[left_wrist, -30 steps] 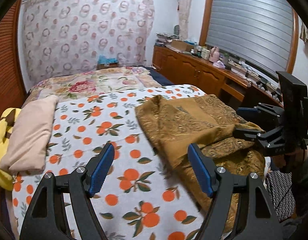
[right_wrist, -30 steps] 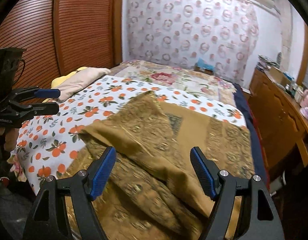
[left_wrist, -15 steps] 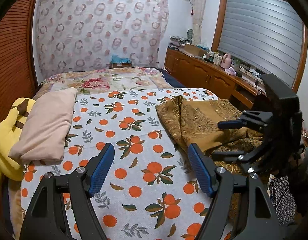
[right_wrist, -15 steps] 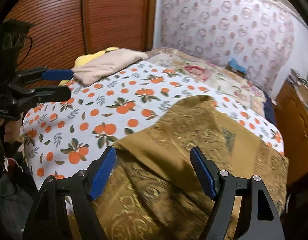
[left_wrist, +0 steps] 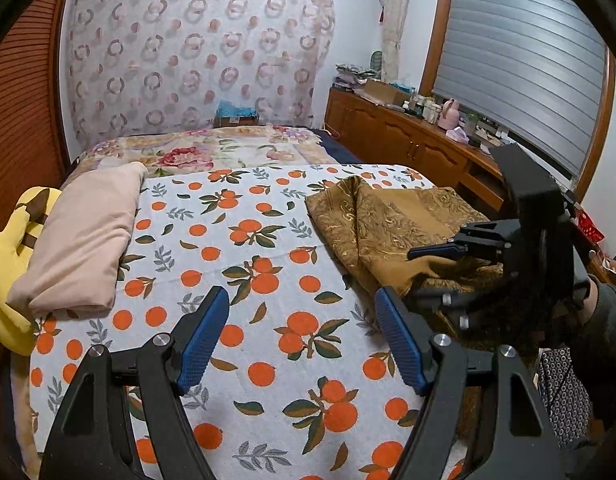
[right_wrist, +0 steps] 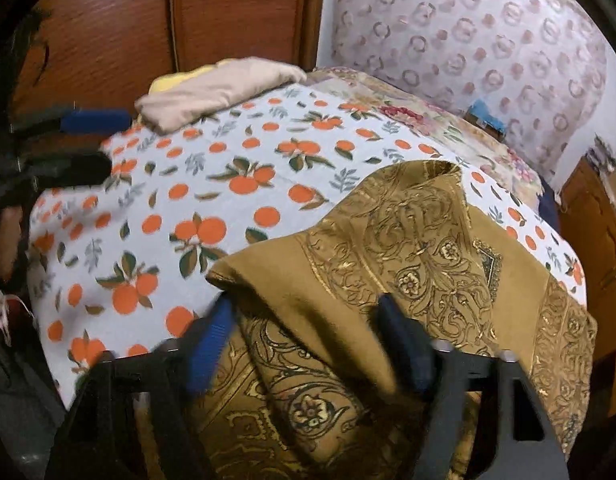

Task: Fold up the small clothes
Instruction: 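Grasp the shirt edge with the right gripper and lift it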

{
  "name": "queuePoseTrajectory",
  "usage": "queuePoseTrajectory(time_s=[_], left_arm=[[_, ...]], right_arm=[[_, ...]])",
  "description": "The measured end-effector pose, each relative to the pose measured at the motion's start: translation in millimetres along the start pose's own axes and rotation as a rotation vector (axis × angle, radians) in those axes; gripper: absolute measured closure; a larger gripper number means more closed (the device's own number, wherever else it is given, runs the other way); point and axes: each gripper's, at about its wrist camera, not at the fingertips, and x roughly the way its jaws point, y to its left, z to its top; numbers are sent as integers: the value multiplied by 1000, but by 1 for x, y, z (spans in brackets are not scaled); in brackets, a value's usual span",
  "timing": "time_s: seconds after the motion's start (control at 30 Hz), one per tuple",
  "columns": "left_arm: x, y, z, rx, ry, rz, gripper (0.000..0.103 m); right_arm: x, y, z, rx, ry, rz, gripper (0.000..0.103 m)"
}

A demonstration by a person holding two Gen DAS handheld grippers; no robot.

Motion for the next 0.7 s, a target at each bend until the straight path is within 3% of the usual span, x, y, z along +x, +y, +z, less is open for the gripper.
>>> queuePoseTrajectory(time_s=[0.03,0.1,0.17,0.33,0.47,0.7], left_arm=[[1,-1,0,2,1,-2,27],[2,-2,-1,5,4,-4,27],[4,-4,-2,9,9,-8,27],[7,-9,-4,20,21,-14,27],[8,-12,-4,27,25,-21,27],[12,-17,-4,31,37,-35,27]], right_arm=[[-1,-2,1,9,-6,4,57],[-5,-7,1,24,-28,11,85],[-9,-8,0,40,-60,-1,95],[-42,-31,0,97,-141,-53,97],[-73,-67,-2,136,-183,-155,97],[-91,-145,-9,234,-147,-333,98]])
